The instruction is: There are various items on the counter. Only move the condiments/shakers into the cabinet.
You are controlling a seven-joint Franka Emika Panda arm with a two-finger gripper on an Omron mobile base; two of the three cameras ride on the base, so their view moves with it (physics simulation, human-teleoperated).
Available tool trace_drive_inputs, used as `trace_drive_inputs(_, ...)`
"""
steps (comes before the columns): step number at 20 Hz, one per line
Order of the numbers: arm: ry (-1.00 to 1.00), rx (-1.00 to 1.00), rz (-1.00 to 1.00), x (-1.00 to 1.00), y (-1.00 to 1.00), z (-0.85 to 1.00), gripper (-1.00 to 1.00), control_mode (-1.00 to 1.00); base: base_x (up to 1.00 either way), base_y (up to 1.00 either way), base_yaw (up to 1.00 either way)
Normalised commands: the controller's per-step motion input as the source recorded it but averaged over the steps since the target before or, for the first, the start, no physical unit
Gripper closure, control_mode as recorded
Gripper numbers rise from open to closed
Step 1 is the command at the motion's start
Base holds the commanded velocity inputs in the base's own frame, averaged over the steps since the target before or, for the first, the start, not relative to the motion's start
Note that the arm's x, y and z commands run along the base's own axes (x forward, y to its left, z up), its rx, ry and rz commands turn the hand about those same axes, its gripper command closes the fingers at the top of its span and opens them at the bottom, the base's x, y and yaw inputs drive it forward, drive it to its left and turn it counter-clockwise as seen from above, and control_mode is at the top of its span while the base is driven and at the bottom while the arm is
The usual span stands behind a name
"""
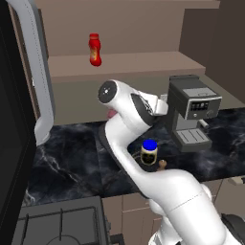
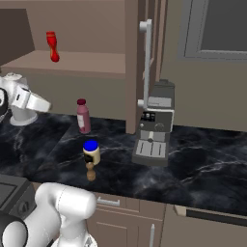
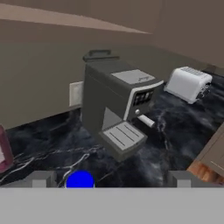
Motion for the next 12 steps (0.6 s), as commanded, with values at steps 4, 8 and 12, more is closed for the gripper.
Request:
trace_drive_inputs(4,0.00,0.22,-0.12,0.00,-0.25,-0.48,-1.00,-1.00,0.00,0.00,0.00)
trace_drive_inputs(8,0.00,0.20,-0.05,0.00,-0.14,-0.46,-1.00,-1.00,0.00,0.00,0.00)
trace_drive_inputs(12,-0.09,0.13,-0.01,0.00,0.00,-0.47,-1.00,-1.00,0.00,0.00,0.00)
